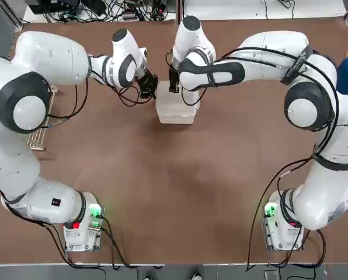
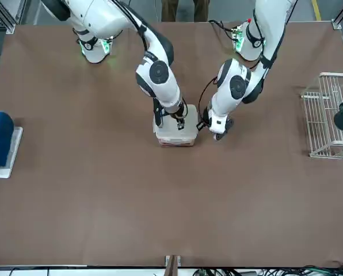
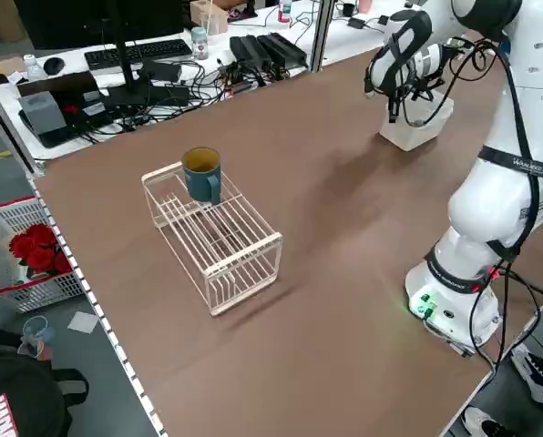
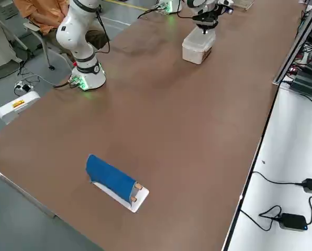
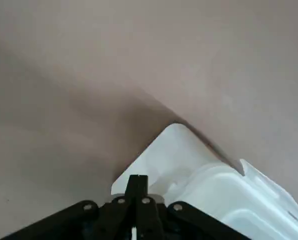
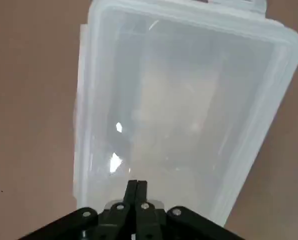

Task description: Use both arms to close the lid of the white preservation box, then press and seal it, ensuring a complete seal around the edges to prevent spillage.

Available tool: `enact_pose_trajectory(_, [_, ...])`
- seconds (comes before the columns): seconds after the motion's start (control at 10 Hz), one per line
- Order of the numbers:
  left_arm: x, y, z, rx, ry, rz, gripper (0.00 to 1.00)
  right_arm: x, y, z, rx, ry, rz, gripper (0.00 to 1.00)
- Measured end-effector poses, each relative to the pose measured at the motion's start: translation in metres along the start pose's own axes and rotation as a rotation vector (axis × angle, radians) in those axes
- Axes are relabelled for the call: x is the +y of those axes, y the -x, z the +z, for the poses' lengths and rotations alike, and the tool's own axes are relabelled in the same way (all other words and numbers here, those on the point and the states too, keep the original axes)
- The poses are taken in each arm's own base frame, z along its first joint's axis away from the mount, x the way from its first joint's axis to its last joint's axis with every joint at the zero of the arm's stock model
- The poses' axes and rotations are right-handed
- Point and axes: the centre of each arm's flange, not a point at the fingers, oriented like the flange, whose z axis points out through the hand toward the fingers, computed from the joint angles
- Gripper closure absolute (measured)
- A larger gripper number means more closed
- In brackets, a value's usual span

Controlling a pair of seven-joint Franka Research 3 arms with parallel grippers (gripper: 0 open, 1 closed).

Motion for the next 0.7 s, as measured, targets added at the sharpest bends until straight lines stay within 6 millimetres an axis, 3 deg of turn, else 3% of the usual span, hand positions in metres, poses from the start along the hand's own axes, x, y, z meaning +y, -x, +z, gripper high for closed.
enact_pose_trajectory(0.7, [-0.0002,-0.0009,-0.0002,-0.008,0.005,-0.023,0.99,0.0,0.0001,-0.0001,0.0,0.0,0.001,0.99])
